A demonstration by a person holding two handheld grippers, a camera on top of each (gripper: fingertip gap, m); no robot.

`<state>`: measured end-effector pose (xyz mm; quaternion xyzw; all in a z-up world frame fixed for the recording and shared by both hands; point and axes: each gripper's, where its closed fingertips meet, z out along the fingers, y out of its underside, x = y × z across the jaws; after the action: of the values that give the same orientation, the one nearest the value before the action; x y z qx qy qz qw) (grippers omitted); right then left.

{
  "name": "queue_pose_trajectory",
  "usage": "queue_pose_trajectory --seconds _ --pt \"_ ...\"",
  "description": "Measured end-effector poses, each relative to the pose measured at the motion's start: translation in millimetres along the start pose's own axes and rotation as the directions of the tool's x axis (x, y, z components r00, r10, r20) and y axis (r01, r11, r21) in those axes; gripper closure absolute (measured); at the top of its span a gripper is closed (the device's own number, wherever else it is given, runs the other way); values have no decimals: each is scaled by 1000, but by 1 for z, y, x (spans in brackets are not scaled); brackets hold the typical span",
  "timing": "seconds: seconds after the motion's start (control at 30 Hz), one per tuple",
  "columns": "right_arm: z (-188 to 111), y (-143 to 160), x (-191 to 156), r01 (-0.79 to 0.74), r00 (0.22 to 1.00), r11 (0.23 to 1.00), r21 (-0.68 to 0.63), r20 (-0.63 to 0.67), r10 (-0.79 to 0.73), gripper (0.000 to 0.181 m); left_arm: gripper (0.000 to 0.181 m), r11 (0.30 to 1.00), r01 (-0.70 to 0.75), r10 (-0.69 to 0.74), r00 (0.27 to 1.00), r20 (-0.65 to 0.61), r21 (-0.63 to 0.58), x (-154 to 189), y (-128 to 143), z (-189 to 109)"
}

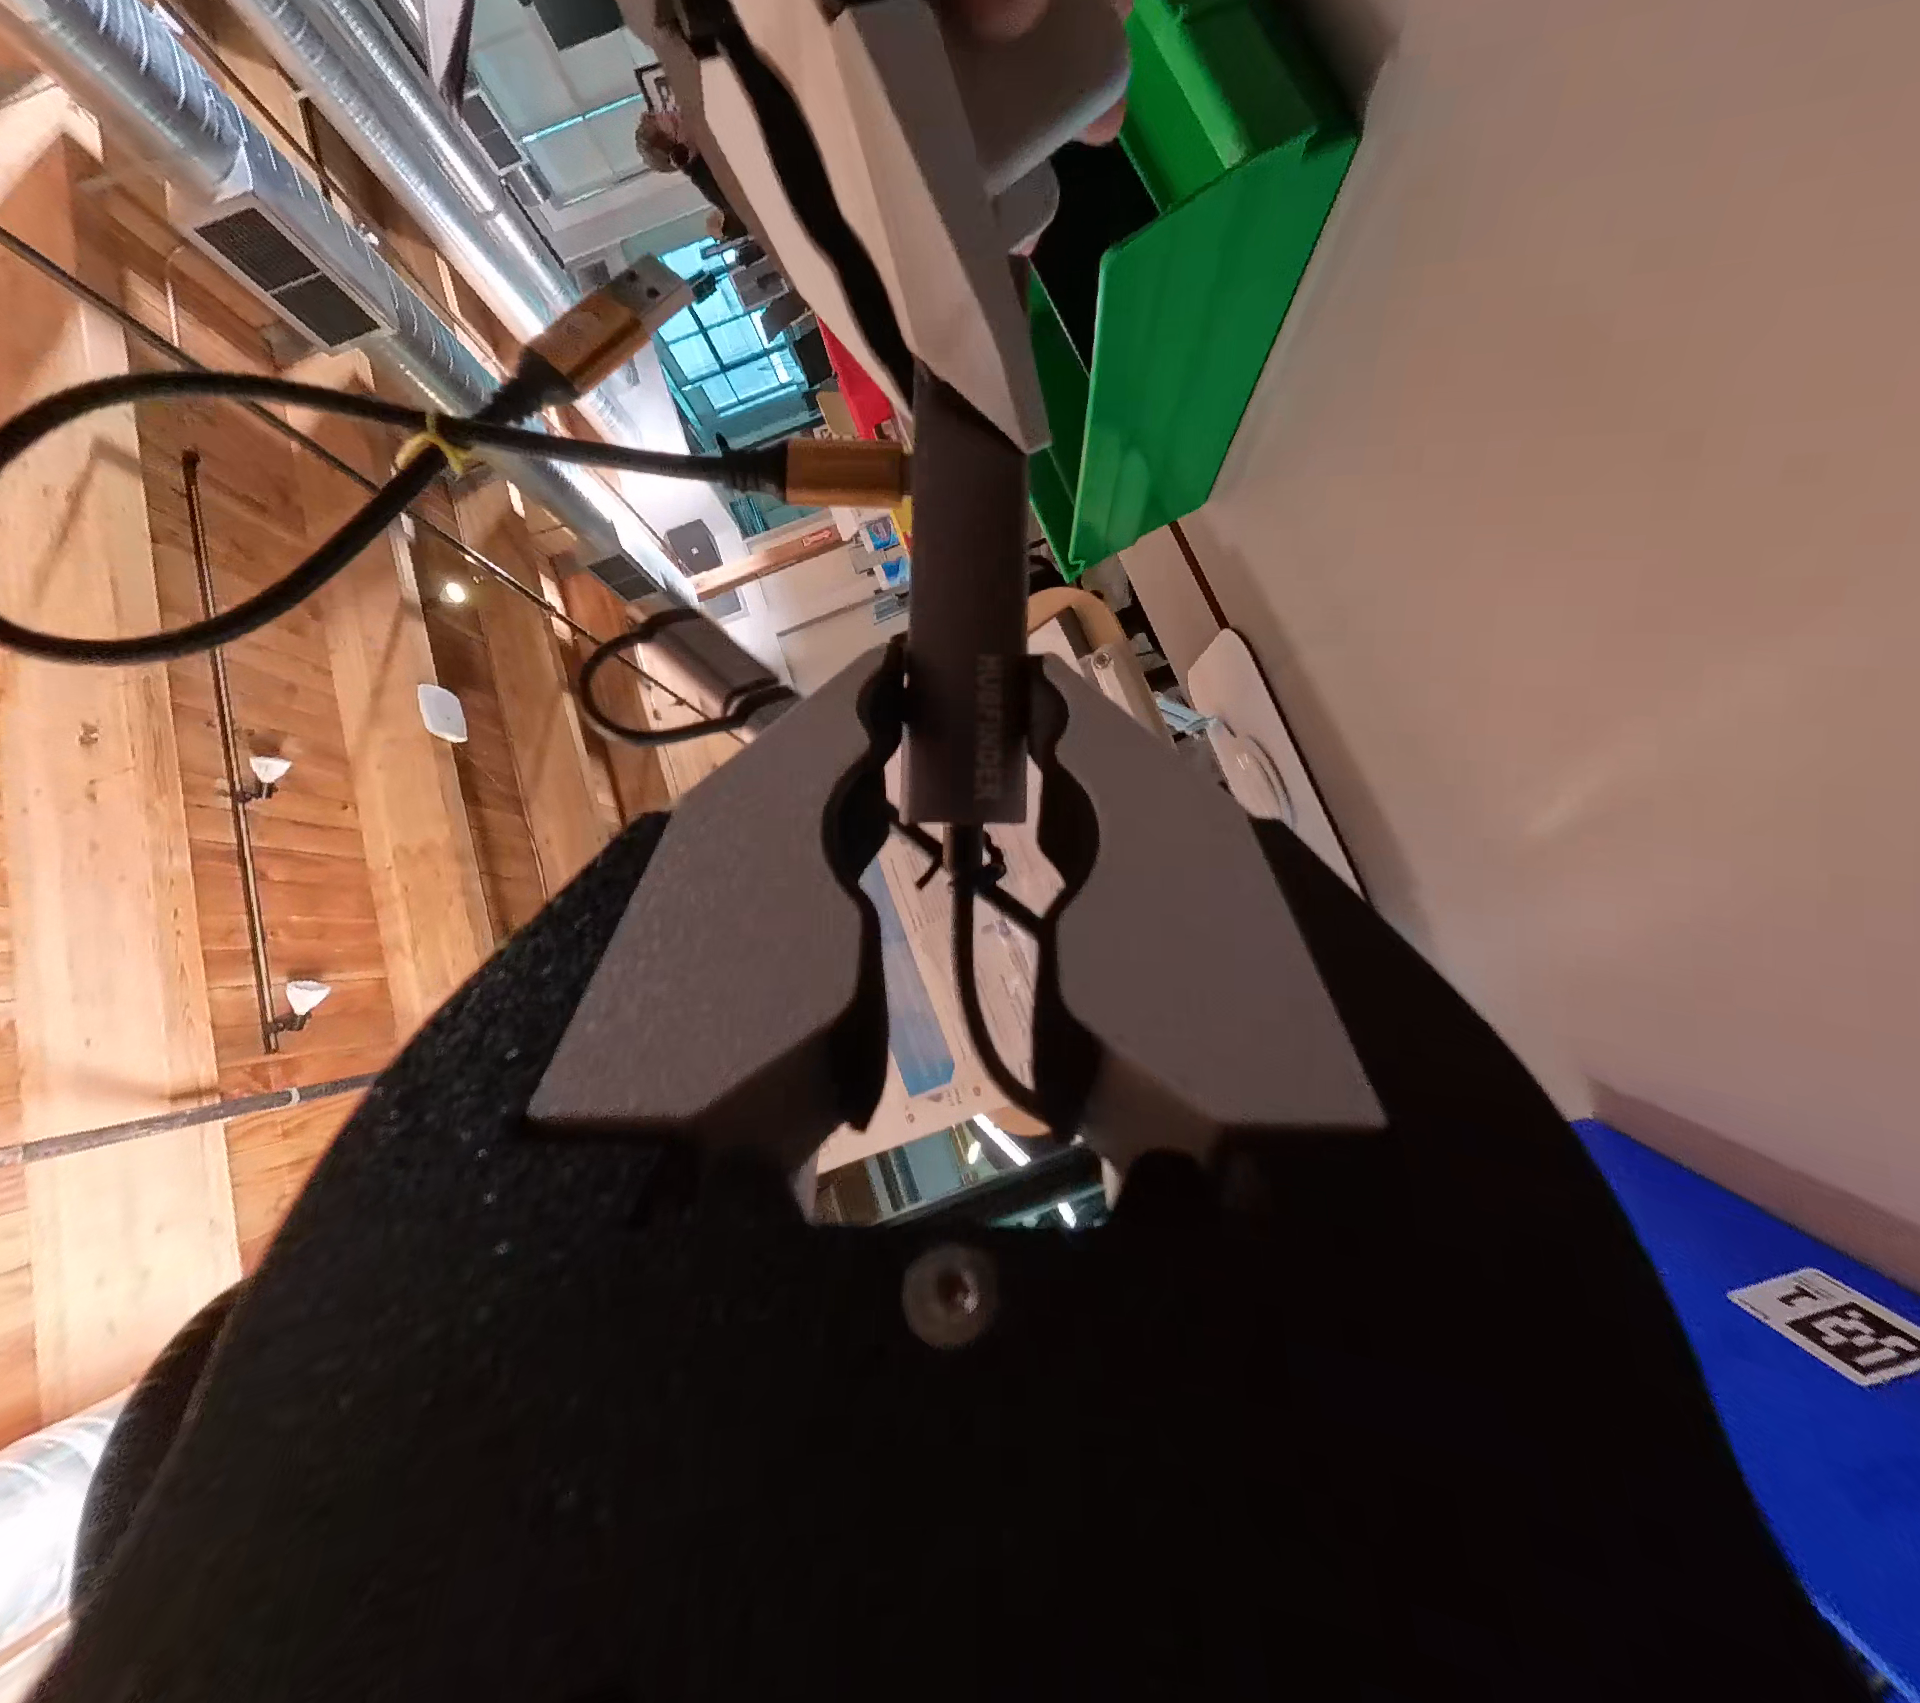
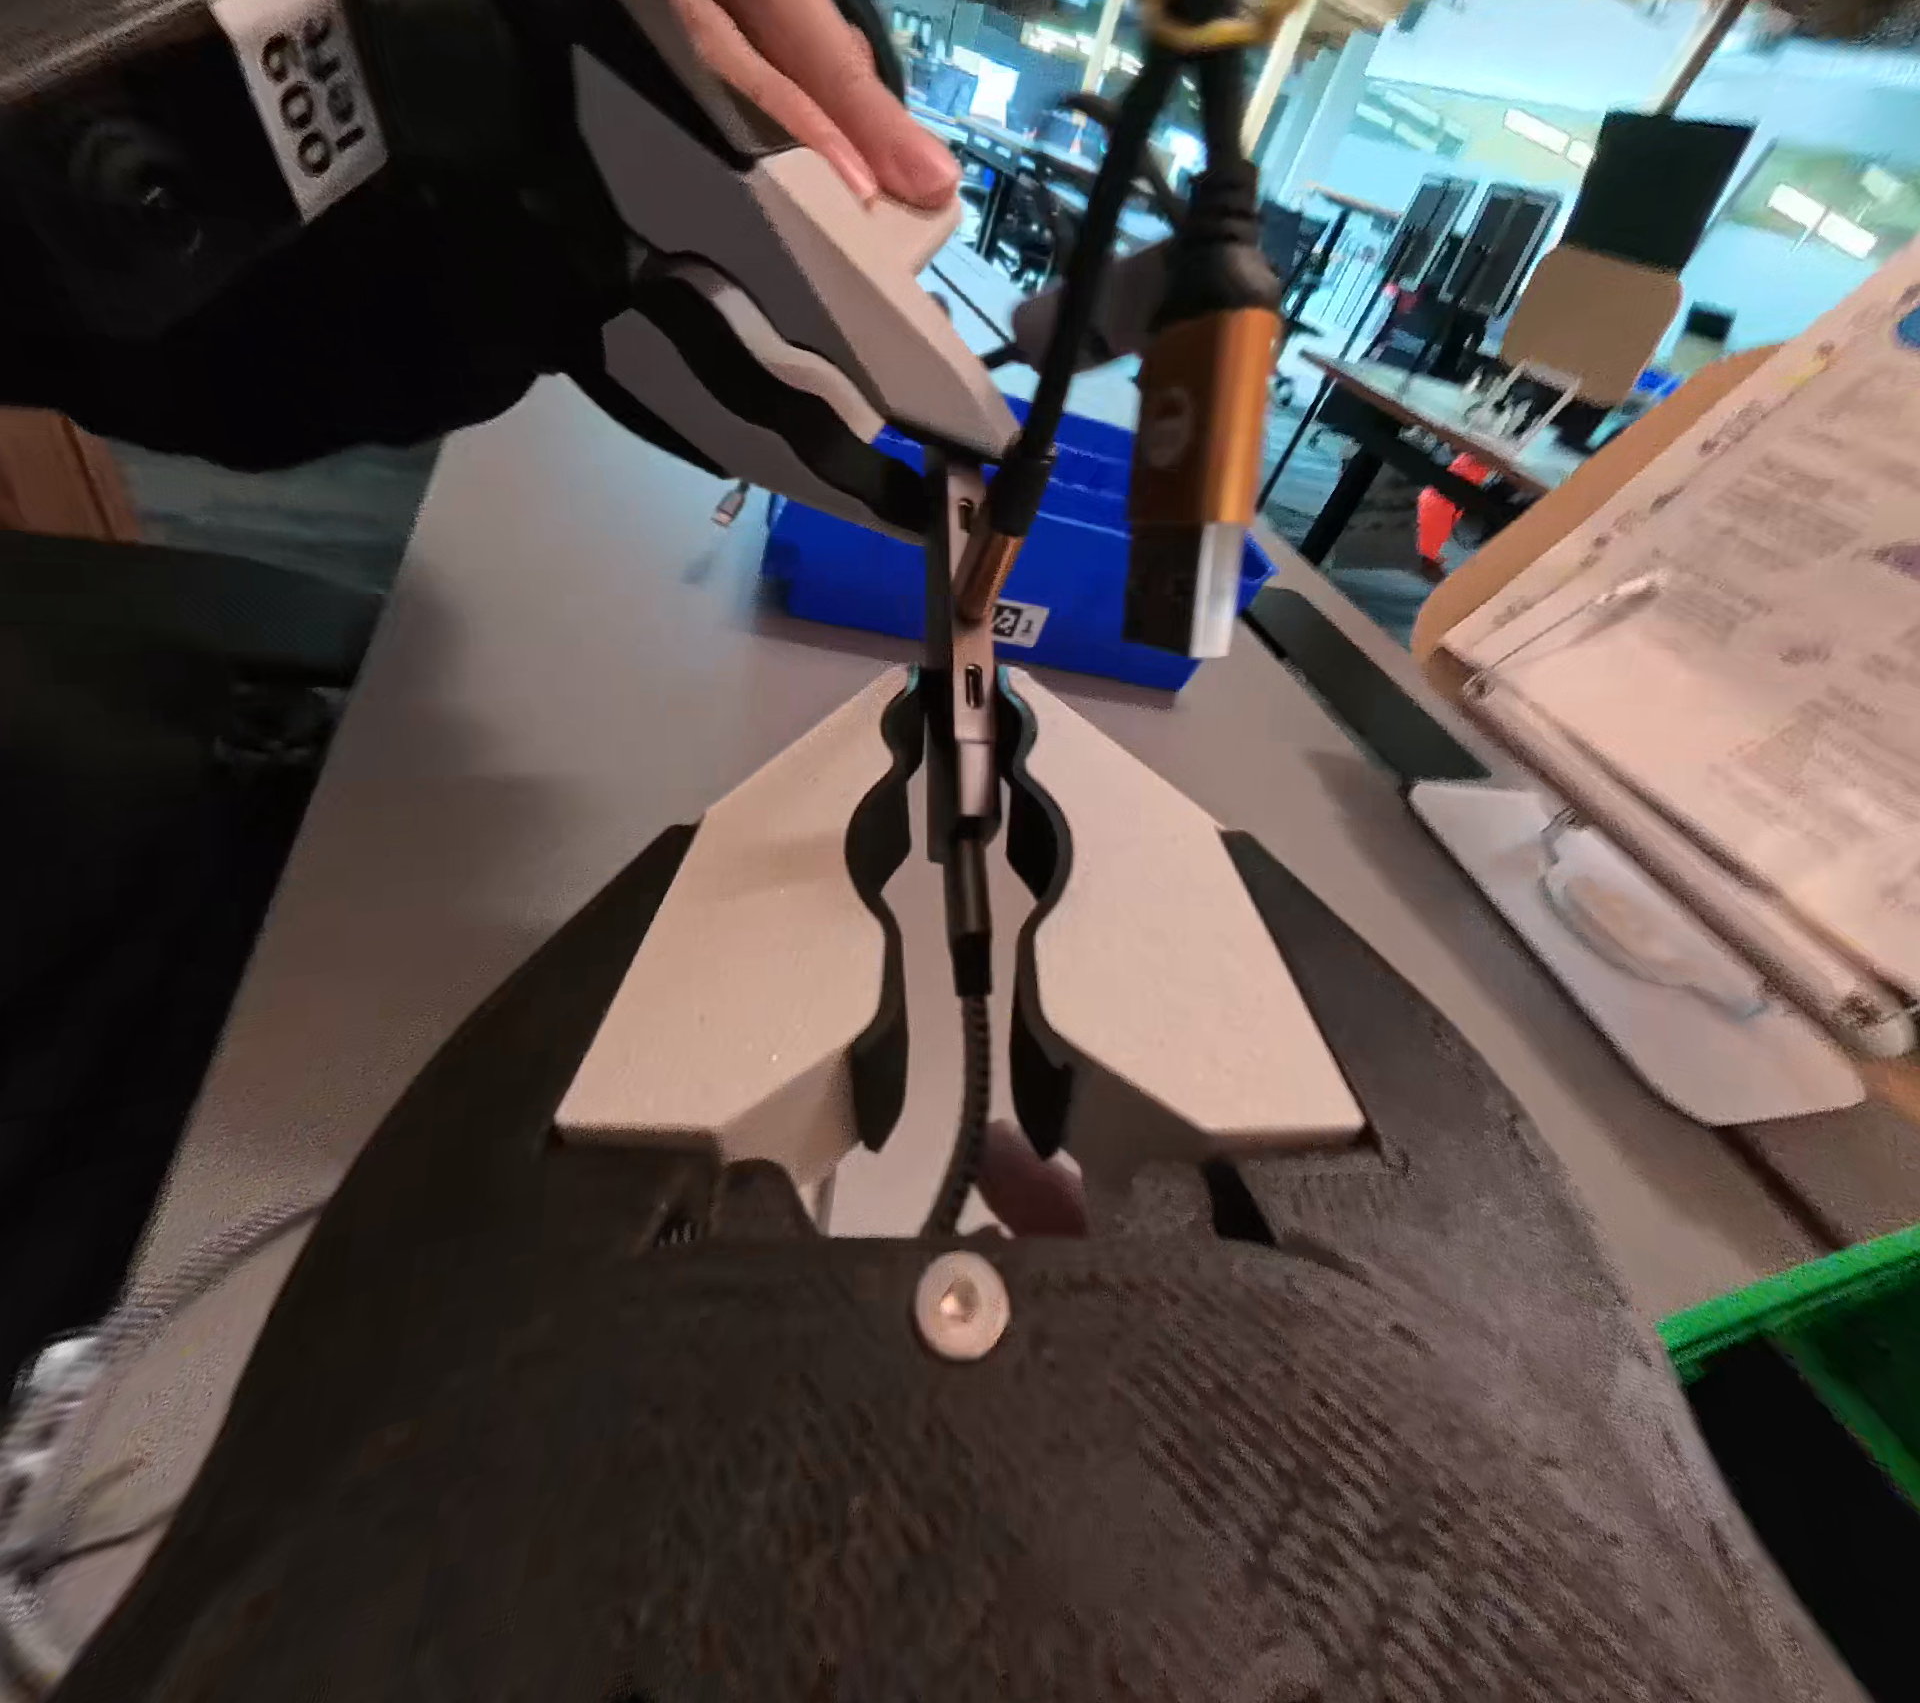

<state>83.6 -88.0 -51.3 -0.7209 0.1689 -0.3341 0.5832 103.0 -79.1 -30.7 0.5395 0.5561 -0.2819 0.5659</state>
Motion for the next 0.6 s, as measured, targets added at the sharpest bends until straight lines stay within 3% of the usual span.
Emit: queue_pose_trajectory --seconds 0.1,0.2,0.27,0.33,0.47,0.53,0.6 --pt "7 -1 1 121 992 992 31 -33 -120 174 160 996 83 -83 996 11 8 4 9 0" --pt "7 5 16 312 941 950 5 -140 -308 174 162 938 332 -332 943 -12 97 2 9 -9" --pt "1 11 33 455 852 887 -76 -251 -459 174 154 822 535 -537 842 -49 194 -8 9 -24" --pt "-4 13 41 577 748 805 -142 -305 -590 175 148 644 725 -724 681 -109 244 -16 20 -38" --pt "0 8 42 770 489 573 -280 -317 -813 175 136 330 918 -915 368 -165 218 -15 62 -51" --pt "4 4 43 821 367 460 -338 -305 -879 174 126 255 950 -925 293 -241 178 -3 69 -52" --pt "6 -1 44 850 257 369 -376 -316 -913 174 118 238 965 -912 260 -316 106 14 69 -51"
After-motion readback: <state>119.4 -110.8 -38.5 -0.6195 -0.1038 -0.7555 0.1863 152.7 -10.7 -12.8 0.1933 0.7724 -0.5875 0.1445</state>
